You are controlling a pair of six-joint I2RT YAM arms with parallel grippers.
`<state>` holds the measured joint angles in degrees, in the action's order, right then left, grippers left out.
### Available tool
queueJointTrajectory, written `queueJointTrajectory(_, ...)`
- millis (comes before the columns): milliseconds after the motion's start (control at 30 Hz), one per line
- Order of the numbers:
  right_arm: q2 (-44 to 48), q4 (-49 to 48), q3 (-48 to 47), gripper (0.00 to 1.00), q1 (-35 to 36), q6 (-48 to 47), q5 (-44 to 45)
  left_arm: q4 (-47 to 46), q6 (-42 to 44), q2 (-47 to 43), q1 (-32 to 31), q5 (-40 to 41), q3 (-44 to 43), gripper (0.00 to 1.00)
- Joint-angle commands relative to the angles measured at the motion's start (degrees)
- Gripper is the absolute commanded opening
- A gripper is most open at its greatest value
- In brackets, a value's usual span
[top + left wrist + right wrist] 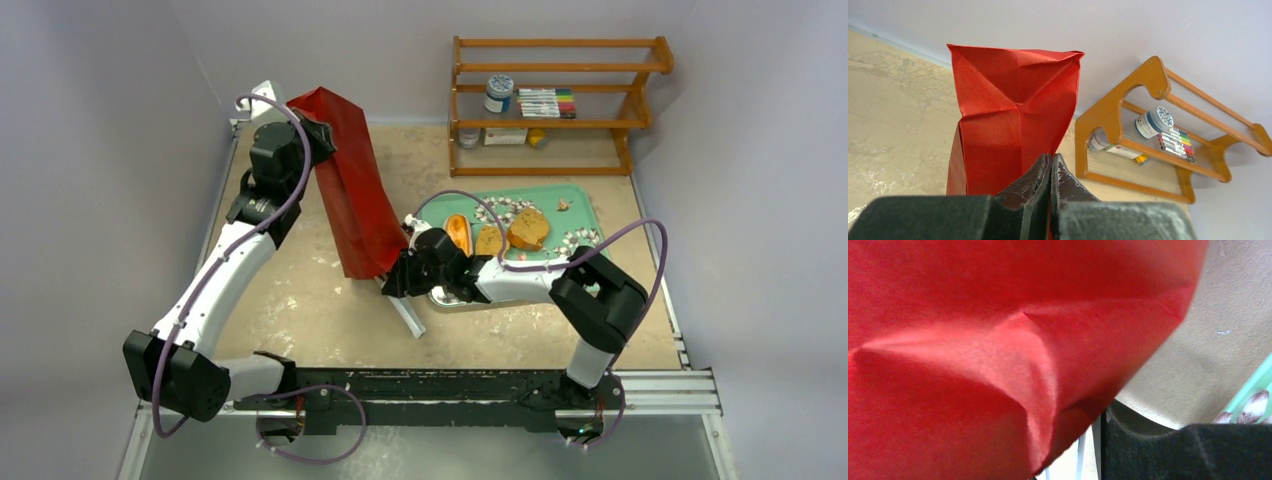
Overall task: Take the fake bread out of the paper bag
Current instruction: Adjust the paper bag at the center of the board.
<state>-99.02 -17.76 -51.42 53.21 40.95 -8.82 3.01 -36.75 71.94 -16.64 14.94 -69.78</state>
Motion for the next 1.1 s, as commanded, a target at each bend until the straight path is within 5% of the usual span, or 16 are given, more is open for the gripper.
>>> queueJointTrajectory(0,-0.3,-1.5,-3.6,0.45,-0.5,-0.5,-1.5,-0.7,1.0,-2.5,-1.3,0.7,-1.2,0.0)
queueJointTrajectory(367,-0.6,-0.5,-5.1,0.44,-0.5,-0.8,-1.9,-4.3,-1.5,-5.8,-3.0,-1.9,-2.0,0.0)
queueJointTrajectory(467,1.3,-1.0,-4.8,0.45,-0.5,-1.1,-1.0,1.7,2.7,-3.5,-6.3,2.8,-7.0,0.0)
queueJointTrajectory(1067,-0.6,0.1,-6.5,0.44,-1.5,-1.7,-0.9,1.9,0.8,-2.4,-5.5,6.6,-0.5,0.0)
